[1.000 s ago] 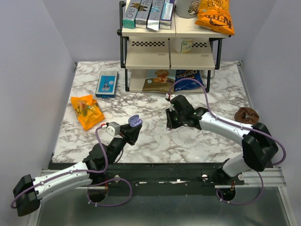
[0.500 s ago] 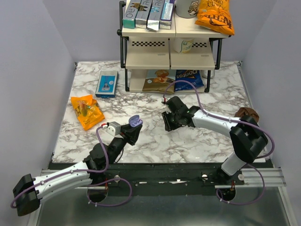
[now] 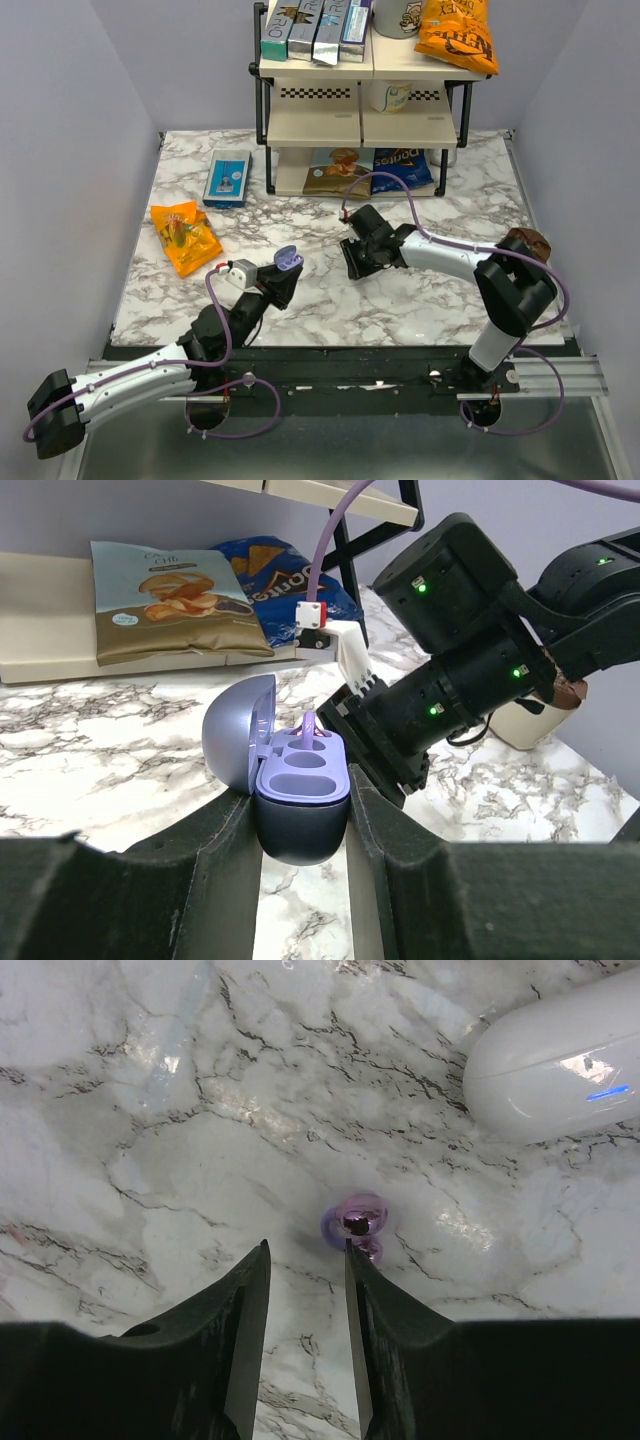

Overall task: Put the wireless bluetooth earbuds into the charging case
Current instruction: Pick up the earbud from the center of the board.

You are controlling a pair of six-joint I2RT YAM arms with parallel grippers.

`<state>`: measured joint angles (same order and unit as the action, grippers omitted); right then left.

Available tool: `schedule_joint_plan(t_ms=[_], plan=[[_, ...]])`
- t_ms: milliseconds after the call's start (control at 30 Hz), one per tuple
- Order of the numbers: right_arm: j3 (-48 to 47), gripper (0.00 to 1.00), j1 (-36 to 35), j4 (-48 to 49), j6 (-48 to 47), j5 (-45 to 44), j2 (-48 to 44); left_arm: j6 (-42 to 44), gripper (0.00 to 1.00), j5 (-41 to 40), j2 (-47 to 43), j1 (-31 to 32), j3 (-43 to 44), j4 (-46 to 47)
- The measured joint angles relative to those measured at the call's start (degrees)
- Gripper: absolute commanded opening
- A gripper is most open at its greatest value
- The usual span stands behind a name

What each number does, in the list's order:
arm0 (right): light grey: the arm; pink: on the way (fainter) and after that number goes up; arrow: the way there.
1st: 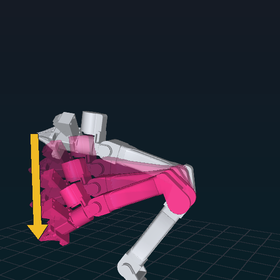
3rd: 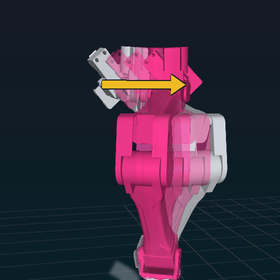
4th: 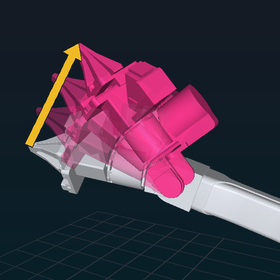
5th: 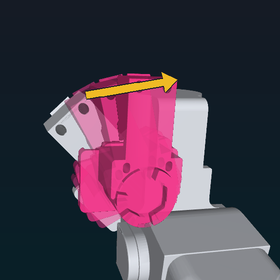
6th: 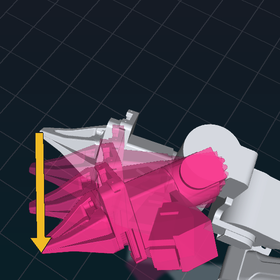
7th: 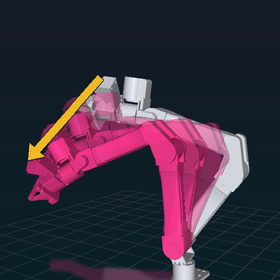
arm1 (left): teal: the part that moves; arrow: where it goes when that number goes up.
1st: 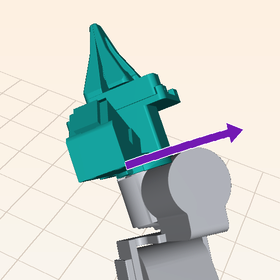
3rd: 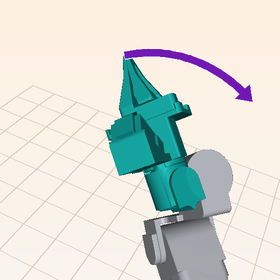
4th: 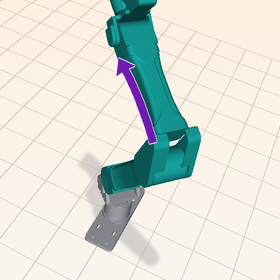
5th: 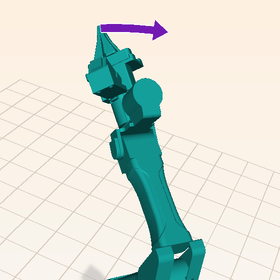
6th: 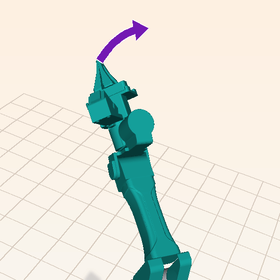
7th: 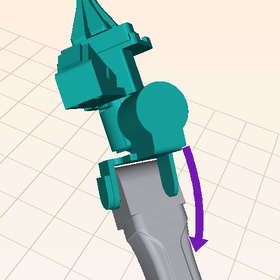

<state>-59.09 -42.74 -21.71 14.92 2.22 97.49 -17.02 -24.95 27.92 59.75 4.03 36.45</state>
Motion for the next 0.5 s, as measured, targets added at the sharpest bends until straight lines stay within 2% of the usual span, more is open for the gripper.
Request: schedule_joint_plan(t_ms=[500], plan=[[0.0,0.42,0.0,0.0,0.1,-2.8,1.1,0.0,0.00,0.0,0.0,0.0,-0.1,0.3]])
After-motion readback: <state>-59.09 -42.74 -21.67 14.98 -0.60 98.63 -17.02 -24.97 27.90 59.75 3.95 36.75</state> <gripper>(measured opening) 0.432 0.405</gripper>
